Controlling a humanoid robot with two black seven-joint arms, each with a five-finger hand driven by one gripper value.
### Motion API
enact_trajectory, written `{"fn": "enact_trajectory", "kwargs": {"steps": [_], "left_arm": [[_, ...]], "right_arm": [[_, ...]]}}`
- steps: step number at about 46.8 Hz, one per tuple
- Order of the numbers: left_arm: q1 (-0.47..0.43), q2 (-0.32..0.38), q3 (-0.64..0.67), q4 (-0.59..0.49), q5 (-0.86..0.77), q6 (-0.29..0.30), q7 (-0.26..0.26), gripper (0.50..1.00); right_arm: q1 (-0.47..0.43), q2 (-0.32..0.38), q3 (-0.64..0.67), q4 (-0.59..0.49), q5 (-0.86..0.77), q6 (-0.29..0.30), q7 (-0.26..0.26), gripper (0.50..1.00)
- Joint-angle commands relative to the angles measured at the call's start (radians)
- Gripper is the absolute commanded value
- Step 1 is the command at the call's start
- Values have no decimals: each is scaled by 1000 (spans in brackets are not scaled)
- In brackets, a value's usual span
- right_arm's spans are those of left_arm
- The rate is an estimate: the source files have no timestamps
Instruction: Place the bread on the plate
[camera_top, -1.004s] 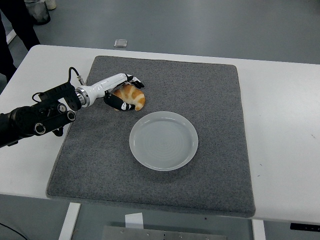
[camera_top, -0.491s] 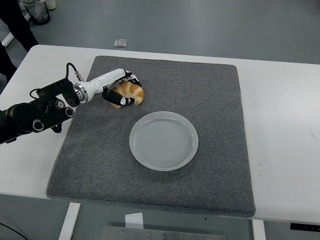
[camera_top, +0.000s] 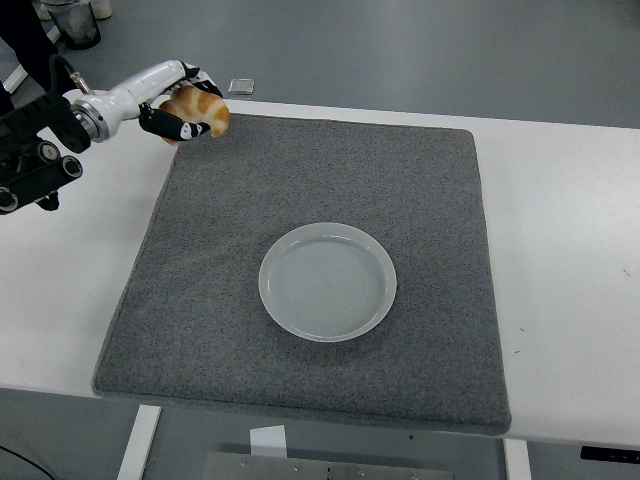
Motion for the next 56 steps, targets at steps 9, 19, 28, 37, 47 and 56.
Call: {"fn": "enact_trajectory", "kwargs": {"steps": [9, 19, 28, 37, 47, 56], "left_arm": [[-203, 78, 10, 2, -1, -113, 2, 500], [-359, 53, 16, 0, 9, -166, 12, 500], [-444, -80, 97, 0, 11, -164, 15, 500], [-451, -166, 119, -76, 12, -156, 18, 500], [-457, -133, 117, -348, 12, -107, 71, 500], [-459, -61, 117, -503, 15, -84, 78, 500]], "right_arm": [[0, 0, 2, 0, 0, 2, 0, 952], [0, 0, 0, 0, 0, 2, 0, 952], [0, 0, 2, 0, 0, 2, 0, 952], [0, 0, 0, 0, 0, 2, 0, 952], [-5, 0, 0, 0, 0, 1, 0, 952], [-3, 0, 0, 0, 0, 2, 0, 952]]}}
